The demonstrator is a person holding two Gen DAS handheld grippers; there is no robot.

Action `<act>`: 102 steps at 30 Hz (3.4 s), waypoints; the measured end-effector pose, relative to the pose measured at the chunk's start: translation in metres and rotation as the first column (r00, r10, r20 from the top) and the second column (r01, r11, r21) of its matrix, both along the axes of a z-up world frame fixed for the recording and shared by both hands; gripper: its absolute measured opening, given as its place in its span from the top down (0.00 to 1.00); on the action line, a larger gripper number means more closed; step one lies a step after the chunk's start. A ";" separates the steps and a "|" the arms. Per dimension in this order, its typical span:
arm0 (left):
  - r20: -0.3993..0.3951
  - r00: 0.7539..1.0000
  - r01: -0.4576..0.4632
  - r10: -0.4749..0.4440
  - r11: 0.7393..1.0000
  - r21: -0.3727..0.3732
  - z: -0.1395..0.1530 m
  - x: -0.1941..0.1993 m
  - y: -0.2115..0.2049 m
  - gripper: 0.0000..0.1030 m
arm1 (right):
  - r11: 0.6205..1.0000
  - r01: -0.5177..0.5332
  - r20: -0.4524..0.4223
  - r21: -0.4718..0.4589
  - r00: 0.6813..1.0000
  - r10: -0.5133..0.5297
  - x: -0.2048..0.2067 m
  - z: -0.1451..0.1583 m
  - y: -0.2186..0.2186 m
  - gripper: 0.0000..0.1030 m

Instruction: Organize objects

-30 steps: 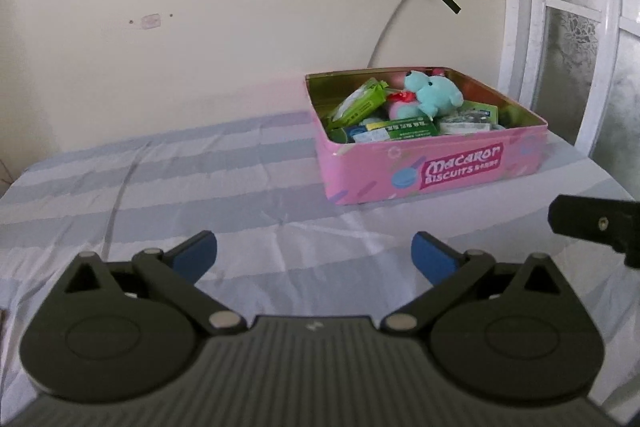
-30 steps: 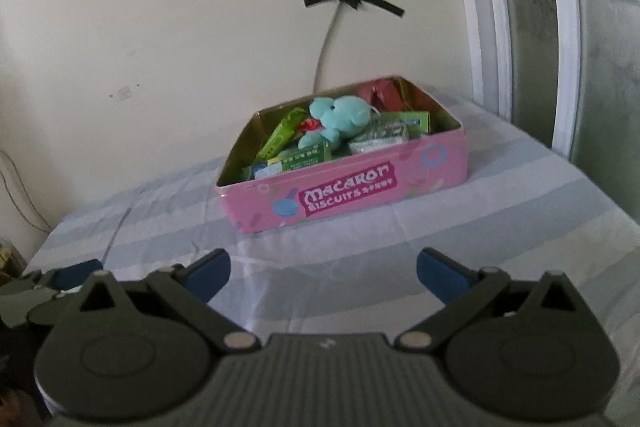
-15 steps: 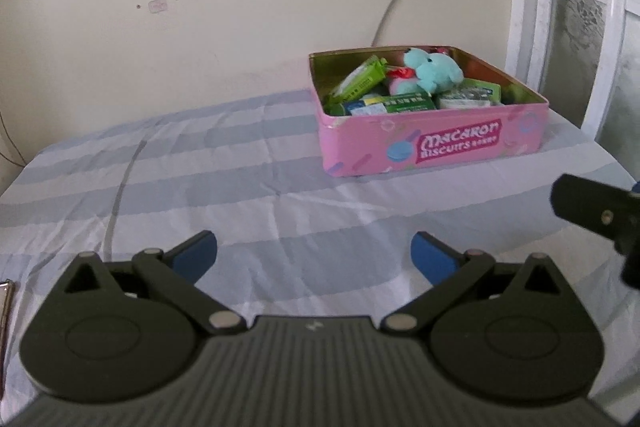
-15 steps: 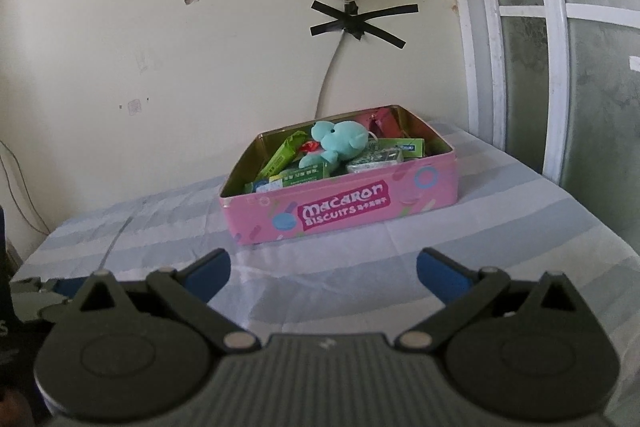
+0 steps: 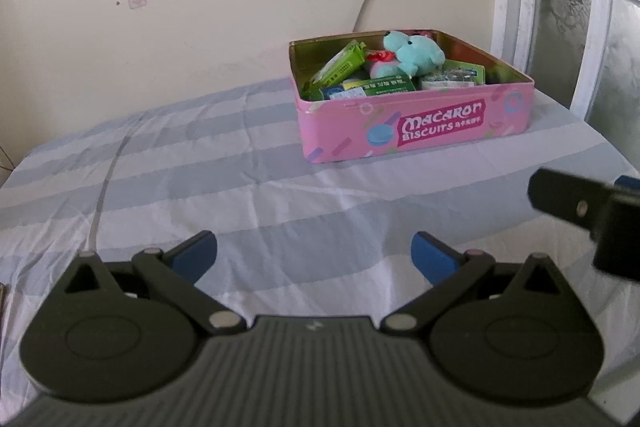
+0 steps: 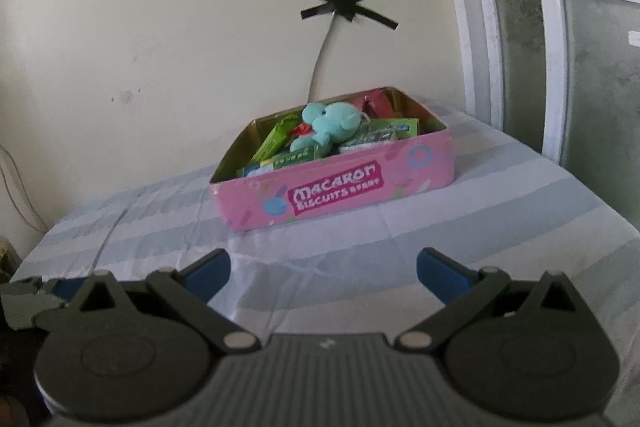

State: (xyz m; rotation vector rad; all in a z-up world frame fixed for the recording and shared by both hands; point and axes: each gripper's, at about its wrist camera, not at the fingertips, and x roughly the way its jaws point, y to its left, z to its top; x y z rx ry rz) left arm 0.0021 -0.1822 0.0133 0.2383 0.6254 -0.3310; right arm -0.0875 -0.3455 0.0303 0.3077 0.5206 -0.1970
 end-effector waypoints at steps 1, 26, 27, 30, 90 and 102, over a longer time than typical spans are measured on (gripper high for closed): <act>0.000 1.000 -0.001 0.001 1.000 -0.001 0.000 0.001 0.001 0.00 | 1.000 0.010 0.005 -0.004 1.000 -0.010 -0.001 0.000 -0.001 0.00; 0.011 1.000 0.019 -0.018 0.998 -0.066 0.005 -0.005 0.012 0.00 | 0.996 0.058 0.071 -0.062 0.996 -0.053 -0.015 0.012 0.011 0.00; 0.007 1.000 0.016 -0.015 0.997 -0.069 0.005 -0.004 0.012 0.00 | 0.996 0.057 0.068 -0.065 0.996 -0.053 -0.015 0.012 0.012 0.00; -0.009 1.000 0.016 -0.017 0.997 -0.076 0.003 -0.001 0.011 0.00 | 0.996 0.056 0.051 -0.071 0.997 -0.053 -0.015 0.008 0.013 0.00; -0.069 0.997 0.029 -0.030 0.999 -0.013 -0.018 0.005 0.008 0.00 | 0.999 0.045 0.032 -0.006 0.998 -0.045 -0.004 -0.014 0.011 0.00; -0.070 0.997 0.034 -0.035 0.999 -0.010 -0.017 0.000 0.007 0.00 | 0.999 0.034 0.033 0.001 0.999 -0.034 -0.006 -0.016 0.010 0.00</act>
